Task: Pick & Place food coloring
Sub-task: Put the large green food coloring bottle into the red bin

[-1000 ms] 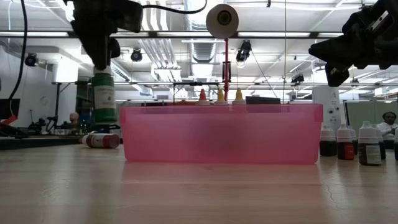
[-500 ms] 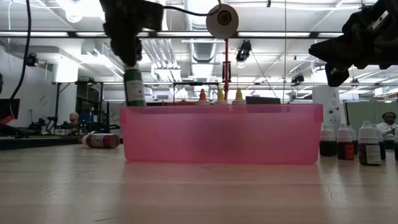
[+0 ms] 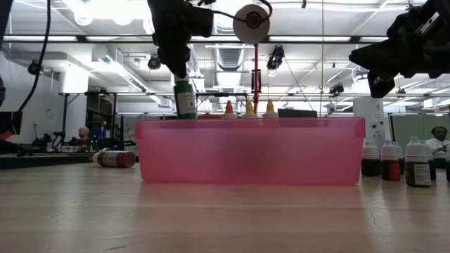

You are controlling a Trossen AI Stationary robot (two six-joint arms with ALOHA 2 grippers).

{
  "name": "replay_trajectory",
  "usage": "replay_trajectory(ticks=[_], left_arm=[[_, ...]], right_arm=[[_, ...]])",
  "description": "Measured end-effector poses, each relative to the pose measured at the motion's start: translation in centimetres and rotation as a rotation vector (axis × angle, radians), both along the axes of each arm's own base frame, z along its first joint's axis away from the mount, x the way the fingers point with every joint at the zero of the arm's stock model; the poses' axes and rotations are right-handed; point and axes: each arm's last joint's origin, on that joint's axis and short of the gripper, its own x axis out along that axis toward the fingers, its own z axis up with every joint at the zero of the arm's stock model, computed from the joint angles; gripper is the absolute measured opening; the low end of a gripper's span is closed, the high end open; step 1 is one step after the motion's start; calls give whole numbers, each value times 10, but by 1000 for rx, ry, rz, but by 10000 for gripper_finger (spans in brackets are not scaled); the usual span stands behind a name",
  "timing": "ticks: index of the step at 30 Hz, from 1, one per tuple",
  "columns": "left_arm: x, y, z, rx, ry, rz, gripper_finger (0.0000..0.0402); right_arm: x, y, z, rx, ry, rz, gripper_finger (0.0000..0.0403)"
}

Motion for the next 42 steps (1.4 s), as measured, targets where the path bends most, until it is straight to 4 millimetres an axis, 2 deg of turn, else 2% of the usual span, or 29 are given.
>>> replay_trajectory(ticks=[9, 24, 31, 42], left_arm=[[16, 7, -14, 0, 43, -42, 92], [22, 8, -21, 2, 65, -75, 92], [38, 5, -37, -11, 95, -95, 92], [61, 8, -44, -7, 125, -136, 92]], right_arm=[[0, 0, 0, 0, 0, 1, 29], [0, 0, 0, 0, 0, 0, 29], [0, 0, 0, 0, 1, 0, 29], [0, 0, -2, 0, 24, -1, 29]])
